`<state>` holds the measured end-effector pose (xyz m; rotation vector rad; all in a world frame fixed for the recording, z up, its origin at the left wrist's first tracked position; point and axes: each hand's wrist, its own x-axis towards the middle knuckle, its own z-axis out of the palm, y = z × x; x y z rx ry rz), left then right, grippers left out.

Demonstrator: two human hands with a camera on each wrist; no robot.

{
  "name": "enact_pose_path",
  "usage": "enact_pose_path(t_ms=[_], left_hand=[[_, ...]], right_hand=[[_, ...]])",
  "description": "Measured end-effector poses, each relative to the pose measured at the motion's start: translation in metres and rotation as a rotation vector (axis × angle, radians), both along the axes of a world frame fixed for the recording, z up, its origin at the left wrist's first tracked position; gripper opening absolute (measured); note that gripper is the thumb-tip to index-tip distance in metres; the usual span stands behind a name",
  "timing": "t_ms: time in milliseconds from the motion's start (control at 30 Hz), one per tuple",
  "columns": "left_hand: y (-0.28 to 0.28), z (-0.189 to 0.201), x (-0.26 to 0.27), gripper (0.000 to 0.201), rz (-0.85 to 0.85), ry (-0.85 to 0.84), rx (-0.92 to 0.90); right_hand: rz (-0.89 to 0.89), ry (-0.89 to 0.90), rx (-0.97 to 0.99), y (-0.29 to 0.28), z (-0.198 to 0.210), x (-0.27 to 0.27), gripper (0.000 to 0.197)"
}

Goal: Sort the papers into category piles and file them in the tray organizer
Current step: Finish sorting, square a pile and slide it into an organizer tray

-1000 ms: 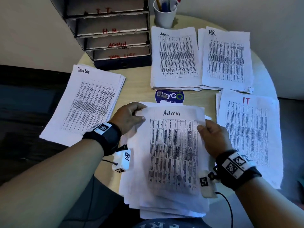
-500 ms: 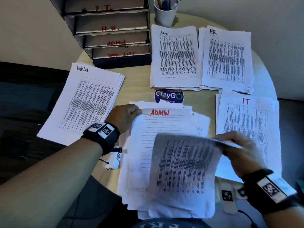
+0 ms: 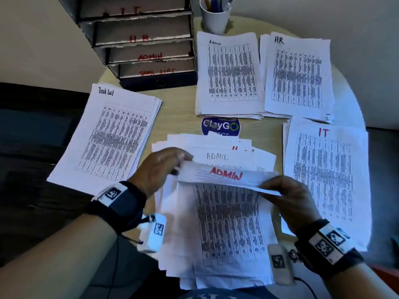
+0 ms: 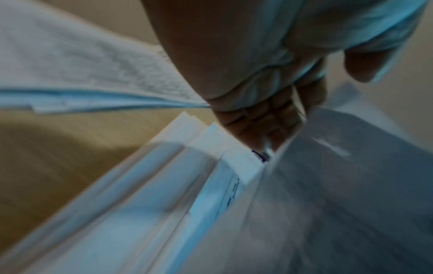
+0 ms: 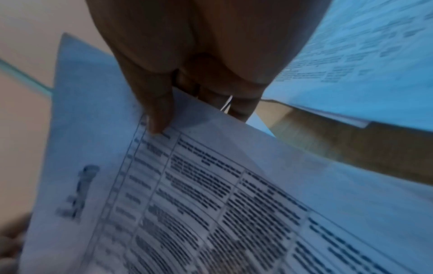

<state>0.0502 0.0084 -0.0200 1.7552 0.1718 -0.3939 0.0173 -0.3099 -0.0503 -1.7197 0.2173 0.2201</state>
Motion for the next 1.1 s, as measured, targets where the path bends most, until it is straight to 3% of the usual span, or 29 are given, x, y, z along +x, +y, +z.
enact_pose_path(t_ms=[67,167,267,333,400,467,567,700,800,900,967,1033,1100], left_hand=[[0.001,-0.017,0.019,0.031,-0.055,-0.020,0.233],[-0.006,-0.044,0.043,0.067,-0.495,-0.077,0.838],[-0.021,-0.051,0.054,0.059,-0.551,-0.021,0.988],[-0.022,-0.047,0.055,0.042,-0.458,-0.030,0.908],[-0.014,-0.048,0.052,0.022,-0.384,-0.121,0.831],[-0.002,-0.051,0.044,0.027,-0.337,-0.266,0.786],[0.013,-0.047,0.033,0.039,-0.305,-0.478,0.735],[0.015,-0.025,0.018,0.034,-0.294,-0.660,0.689],[0.003,0.000,-0.005,0.029,-0.312,-0.686,0.520],[-0.010,0.014,-0.029,0.025,-0.325,-0.490,0.341],[-0.016,0.014,-0.034,0.015,-0.154,-0.262,0.138],[-0.016,0.011,-0.027,0.014,0.105,-0.046,-0.134],[-0.014,0.002,-0.013,0.021,0.188,0.085,-0.190]], right_hand=[[0.028,0.008,0.030,-0.006,0.004,-0.004,0.026],[0.011,0.040,0.182,-0.012,0.009,-0.009,0.024],[-0.064,0.085,0.392,-0.017,0.003,-0.010,0.060],[-0.114,0.102,0.417,-0.019,0.001,-0.009,0.065],[-0.055,0.067,0.300,-0.019,-0.001,-0.011,0.044],[0.045,0.039,0.117,-0.020,-0.003,-0.015,0.028],[0.161,-0.080,0.006,-0.017,-0.003,-0.018,0.006],[0.219,-0.133,-0.096,-0.018,-0.005,-0.016,0.007],[0.216,-0.206,-0.144,-0.015,-0.005,-0.012,0.033],[0.181,-0.181,-0.112,-0.010,0.000,-0.008,0.034],[0.160,-0.118,-0.084,-0.008,0.003,-0.008,0.037],[0.145,-0.071,0.039,-0.008,0.011,-0.011,0.019],[0.155,-0.051,0.089,-0.012,0.021,-0.016,0.015]])
